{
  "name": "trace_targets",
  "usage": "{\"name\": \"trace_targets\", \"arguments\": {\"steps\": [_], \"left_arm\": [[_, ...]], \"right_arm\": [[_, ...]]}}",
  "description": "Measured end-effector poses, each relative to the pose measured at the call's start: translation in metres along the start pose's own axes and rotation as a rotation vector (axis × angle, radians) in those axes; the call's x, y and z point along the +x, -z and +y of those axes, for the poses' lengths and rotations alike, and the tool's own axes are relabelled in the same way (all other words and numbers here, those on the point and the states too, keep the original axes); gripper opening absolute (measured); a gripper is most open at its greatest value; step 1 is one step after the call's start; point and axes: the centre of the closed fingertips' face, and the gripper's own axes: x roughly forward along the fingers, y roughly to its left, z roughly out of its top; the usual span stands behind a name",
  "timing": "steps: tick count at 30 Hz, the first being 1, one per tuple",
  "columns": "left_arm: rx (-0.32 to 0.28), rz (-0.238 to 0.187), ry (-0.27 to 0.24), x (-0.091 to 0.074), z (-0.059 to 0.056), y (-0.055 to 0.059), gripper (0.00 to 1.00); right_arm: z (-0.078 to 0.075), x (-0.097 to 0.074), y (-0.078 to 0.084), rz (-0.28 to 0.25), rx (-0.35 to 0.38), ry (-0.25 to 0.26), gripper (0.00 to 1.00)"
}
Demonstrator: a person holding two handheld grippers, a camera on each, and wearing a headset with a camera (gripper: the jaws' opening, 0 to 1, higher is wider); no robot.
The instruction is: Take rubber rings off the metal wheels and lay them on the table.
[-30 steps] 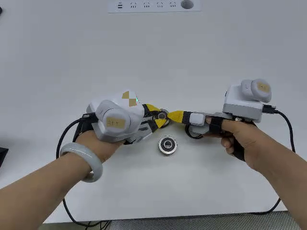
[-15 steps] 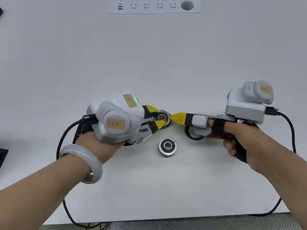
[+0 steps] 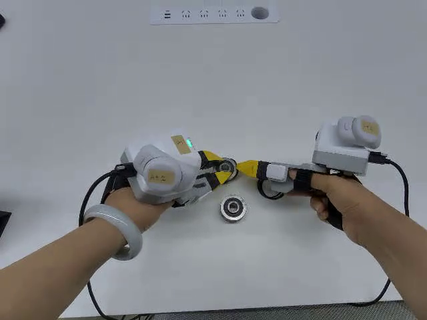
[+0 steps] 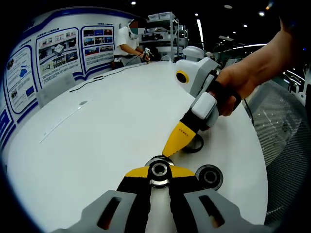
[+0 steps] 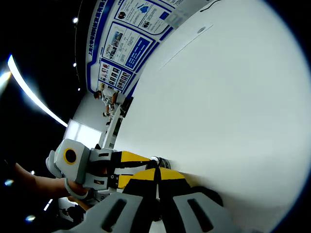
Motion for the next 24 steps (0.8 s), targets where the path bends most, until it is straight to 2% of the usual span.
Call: {"name": "trace_targets", "arguments": {"steps": [15,16,17,18,20,21,22,24], "left_arm": [[0.004,0.005,0.0,0.0,0.0,0.0,0.13],[0.004,0.005,0.0,0.0,0.0,0.0,0.13],[0.004,0.004,0.001,0.0,0.0,0.0,0.13],[0.004,0.004,0.001,0.0,0.0,0.0,0.13],[0.003,0.004,0.0,0.0,0.0,0.0,0.13],[0.002,0.004,0.0,0.0,0.0,0.0,0.13],[0.003,0.005,0.0,0.0,0.0,0.0,0.13],[0.003,0.007,0.0,0.0,0.0,0.0,0.13]], "right_arm": [[0.007,0.0,0.0,-0.004,0.009,-0.014,0.02],[0.013,0.001,-0.002,-0.017,0.012,-0.05,0.02],[0.035,0.0,-0.013,-0.073,0.103,-0.148,0.01],[0.041,-0.001,-0.018,-0.094,0.095,-0.163,0.02],[0.031,-0.001,-0.024,-0.093,-0.004,-0.075,0.02],[0.029,-0.001,-0.026,-0.095,-0.018,-0.065,0.02],[0.022,-0.002,-0.025,-0.092,-0.014,-0.037,0.02],[0.006,-0.005,-0.024,-0.09,-0.055,0.025,0.02]]}}
